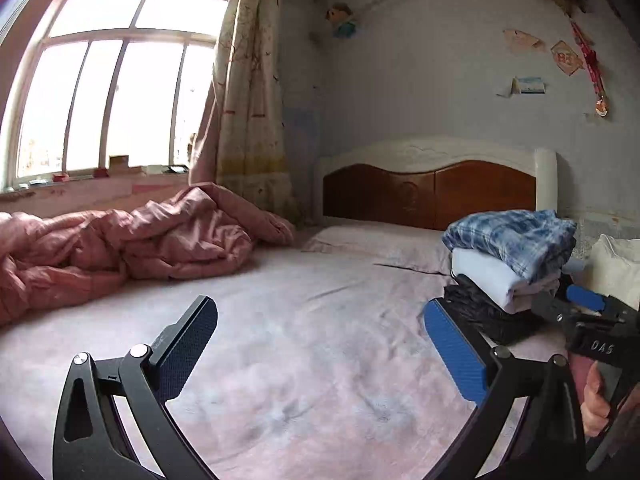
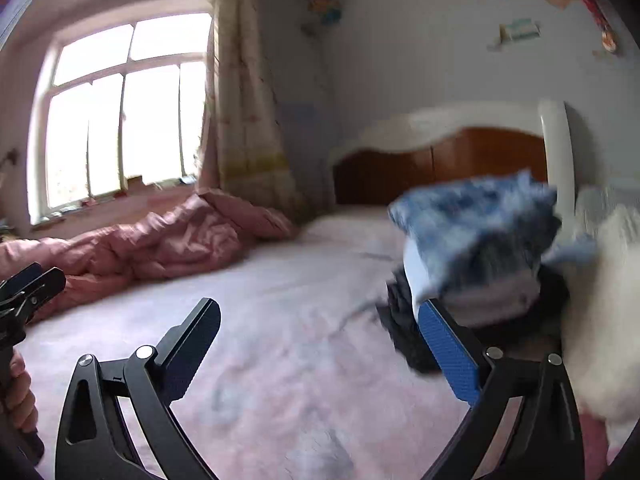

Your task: Fold large clothes

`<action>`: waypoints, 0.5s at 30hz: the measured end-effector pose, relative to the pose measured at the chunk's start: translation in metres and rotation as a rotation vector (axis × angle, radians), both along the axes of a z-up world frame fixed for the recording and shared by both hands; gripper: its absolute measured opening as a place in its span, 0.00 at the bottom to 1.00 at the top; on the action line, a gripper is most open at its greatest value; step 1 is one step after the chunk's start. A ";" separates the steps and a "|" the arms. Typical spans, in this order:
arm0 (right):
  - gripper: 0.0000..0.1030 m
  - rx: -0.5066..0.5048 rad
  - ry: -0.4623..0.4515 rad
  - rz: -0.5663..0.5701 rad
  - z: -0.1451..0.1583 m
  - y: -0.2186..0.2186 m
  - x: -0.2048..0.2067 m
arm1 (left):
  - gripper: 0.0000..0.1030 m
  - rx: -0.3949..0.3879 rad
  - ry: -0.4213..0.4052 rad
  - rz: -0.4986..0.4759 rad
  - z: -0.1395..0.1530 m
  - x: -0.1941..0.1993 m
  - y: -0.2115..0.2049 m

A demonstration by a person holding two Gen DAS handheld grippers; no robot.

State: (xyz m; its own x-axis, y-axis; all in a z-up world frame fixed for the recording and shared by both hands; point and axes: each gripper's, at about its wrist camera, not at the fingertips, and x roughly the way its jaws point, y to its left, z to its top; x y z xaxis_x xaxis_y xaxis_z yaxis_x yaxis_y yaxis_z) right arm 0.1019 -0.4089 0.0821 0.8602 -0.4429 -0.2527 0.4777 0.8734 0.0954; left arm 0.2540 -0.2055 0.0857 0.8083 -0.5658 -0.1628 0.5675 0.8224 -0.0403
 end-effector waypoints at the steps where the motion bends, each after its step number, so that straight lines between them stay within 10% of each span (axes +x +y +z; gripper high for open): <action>1: 0.98 0.014 0.022 -0.009 -0.008 -0.003 0.004 | 1.00 -0.002 0.005 -0.003 -0.009 0.003 -0.006; 6: 0.98 0.056 0.058 -0.031 -0.035 -0.010 0.006 | 1.00 0.054 0.056 0.004 -0.059 0.018 -0.028; 15: 0.98 -0.057 0.124 -0.047 -0.045 0.008 0.022 | 1.00 0.034 0.070 0.030 -0.063 0.016 -0.024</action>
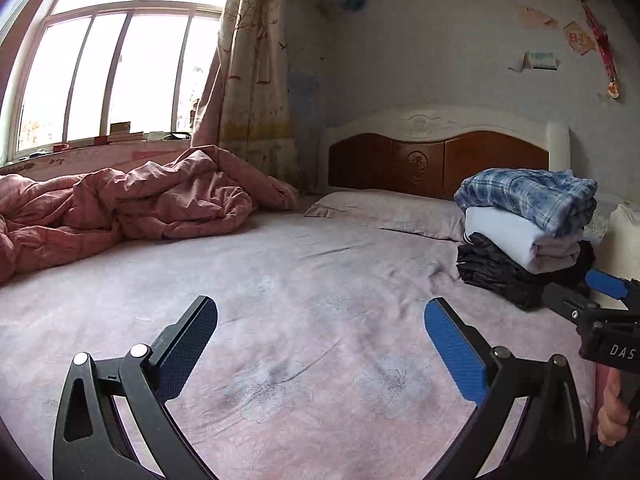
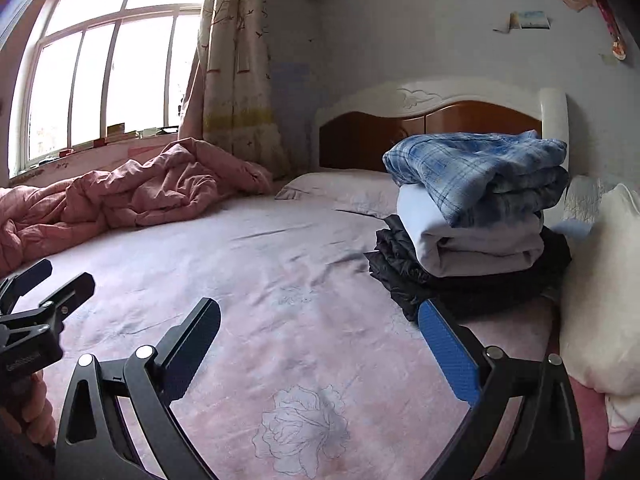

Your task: Fold large clothes

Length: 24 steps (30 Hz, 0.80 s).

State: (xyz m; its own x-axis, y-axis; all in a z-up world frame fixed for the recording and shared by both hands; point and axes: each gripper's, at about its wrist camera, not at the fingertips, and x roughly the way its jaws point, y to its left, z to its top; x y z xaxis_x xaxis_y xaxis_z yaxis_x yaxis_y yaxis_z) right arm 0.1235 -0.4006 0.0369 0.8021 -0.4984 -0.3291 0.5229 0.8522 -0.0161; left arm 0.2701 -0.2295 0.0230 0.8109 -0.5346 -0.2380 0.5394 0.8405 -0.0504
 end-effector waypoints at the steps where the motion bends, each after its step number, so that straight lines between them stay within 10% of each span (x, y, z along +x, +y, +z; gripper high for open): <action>1: 0.98 -0.005 0.007 0.005 0.000 0.000 0.001 | 1.00 0.006 -0.001 0.001 -0.001 0.000 -0.001; 24: 0.98 0.001 0.043 0.011 -0.006 0.000 0.005 | 1.00 0.056 -0.014 -0.003 0.000 -0.003 -0.009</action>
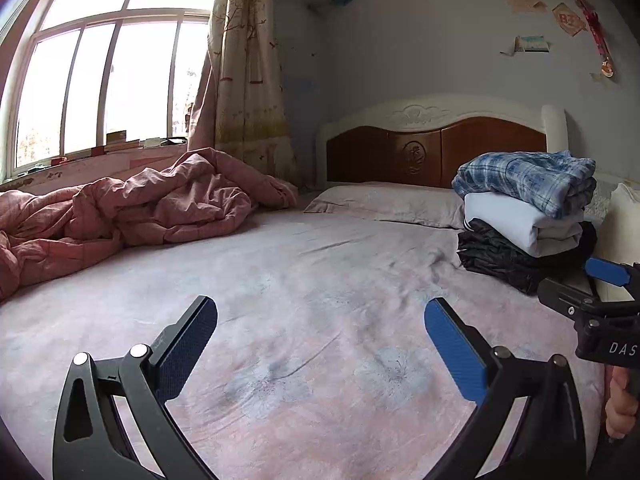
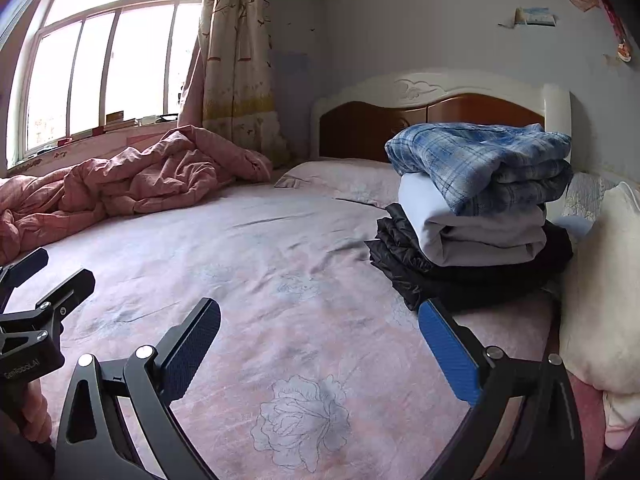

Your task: Fold large clothes

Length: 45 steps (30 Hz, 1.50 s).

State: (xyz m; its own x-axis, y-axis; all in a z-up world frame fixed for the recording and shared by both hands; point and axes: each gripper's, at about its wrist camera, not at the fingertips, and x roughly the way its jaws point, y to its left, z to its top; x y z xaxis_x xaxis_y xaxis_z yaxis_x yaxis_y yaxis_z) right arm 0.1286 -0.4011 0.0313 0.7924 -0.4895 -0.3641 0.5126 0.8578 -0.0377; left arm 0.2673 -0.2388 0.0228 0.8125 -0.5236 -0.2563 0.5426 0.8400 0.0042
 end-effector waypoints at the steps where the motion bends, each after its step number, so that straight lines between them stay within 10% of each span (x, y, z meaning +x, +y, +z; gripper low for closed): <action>1: 0.98 -0.004 0.004 0.002 0.000 0.001 0.001 | 1.00 0.000 0.001 -0.001 0.000 0.000 0.000; 45: 0.98 -0.028 0.021 -0.001 -0.001 0.009 0.004 | 1.00 0.012 0.014 0.013 -0.002 0.003 0.001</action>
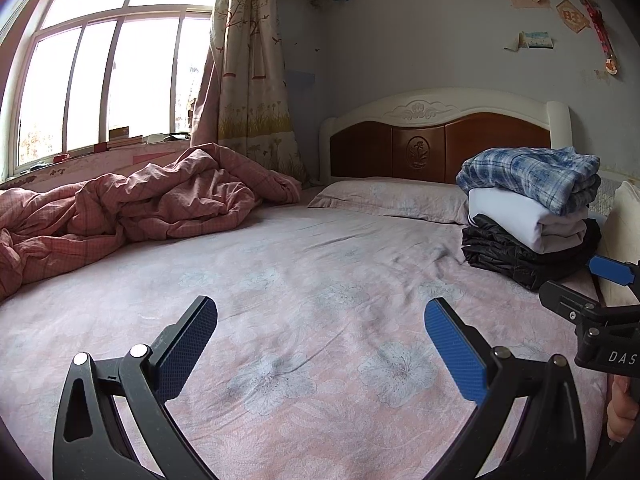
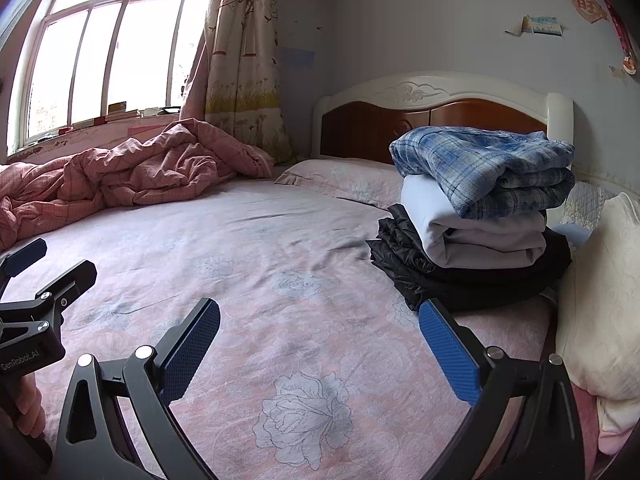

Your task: Fold large clothes

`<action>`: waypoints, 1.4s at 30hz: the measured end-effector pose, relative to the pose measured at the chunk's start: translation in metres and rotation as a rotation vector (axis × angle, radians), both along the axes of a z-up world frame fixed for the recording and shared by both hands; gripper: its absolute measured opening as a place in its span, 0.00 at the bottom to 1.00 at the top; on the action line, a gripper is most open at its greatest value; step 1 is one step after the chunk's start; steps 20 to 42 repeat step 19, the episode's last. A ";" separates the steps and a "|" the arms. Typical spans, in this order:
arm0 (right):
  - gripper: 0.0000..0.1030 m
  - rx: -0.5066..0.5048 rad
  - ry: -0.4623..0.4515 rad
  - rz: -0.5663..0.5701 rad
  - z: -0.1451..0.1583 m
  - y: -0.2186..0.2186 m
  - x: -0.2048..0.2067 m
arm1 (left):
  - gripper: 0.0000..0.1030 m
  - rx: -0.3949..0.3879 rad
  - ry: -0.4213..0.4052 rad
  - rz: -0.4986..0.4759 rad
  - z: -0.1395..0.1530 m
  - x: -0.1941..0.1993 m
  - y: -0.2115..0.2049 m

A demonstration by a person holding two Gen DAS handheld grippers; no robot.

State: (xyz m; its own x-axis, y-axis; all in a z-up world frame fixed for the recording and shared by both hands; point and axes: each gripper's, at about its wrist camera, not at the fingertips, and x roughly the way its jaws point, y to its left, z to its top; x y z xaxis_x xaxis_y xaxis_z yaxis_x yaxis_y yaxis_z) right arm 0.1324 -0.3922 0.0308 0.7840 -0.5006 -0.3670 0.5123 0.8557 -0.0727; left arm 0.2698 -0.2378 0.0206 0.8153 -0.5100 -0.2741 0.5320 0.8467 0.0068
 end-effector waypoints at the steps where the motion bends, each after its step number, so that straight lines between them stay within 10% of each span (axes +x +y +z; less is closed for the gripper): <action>1: 0.98 0.000 0.000 -0.001 0.000 0.001 0.000 | 1.00 0.002 0.000 0.000 0.000 0.000 0.000; 42: 0.98 0.009 0.005 -0.007 -0.002 0.001 -0.001 | 1.00 0.009 0.014 0.006 -0.001 0.001 -0.001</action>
